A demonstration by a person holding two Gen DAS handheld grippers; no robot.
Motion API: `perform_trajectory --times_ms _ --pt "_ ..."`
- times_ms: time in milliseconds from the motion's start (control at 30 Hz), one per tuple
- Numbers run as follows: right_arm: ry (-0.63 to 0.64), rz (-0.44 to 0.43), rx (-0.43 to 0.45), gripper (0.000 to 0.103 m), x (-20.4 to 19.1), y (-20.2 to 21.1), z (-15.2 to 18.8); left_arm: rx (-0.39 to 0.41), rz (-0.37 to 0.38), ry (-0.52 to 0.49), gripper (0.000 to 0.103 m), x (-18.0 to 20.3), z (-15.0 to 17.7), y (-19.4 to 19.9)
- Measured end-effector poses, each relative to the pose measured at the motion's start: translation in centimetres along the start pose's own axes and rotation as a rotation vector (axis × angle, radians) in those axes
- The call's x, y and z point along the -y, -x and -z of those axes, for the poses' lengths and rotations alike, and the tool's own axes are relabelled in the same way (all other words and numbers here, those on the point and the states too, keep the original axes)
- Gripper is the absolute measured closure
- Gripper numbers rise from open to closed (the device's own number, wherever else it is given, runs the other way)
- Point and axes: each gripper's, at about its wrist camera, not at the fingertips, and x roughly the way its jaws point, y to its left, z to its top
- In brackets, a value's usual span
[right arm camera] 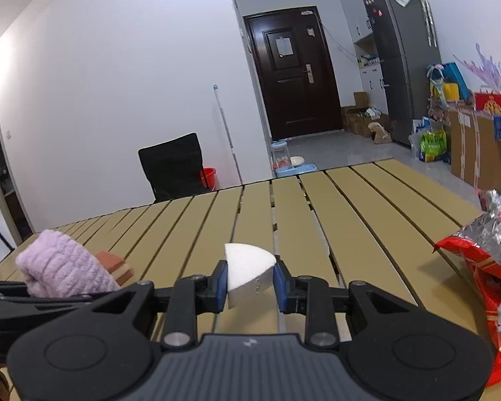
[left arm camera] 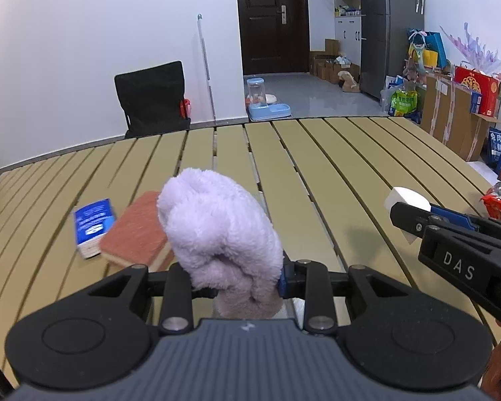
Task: Collect trash
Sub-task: 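Carry the pink headband and white foam wedge from the table toward the black bin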
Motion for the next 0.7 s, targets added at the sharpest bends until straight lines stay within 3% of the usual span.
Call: perform_trajectory --times_ms 233,700 --pt "0.058 -0.022 -0.007 0.076 -2.6 2.9 0.8 0.041 -0.013 0.027 0.072 -2.7 1.6 4.5" --pt "0.156 -0.045 0.023 0.076 -8.6 10.6 5.1 0.025 -0.061 0.09 0.072 -8.8 6.6 10.6"
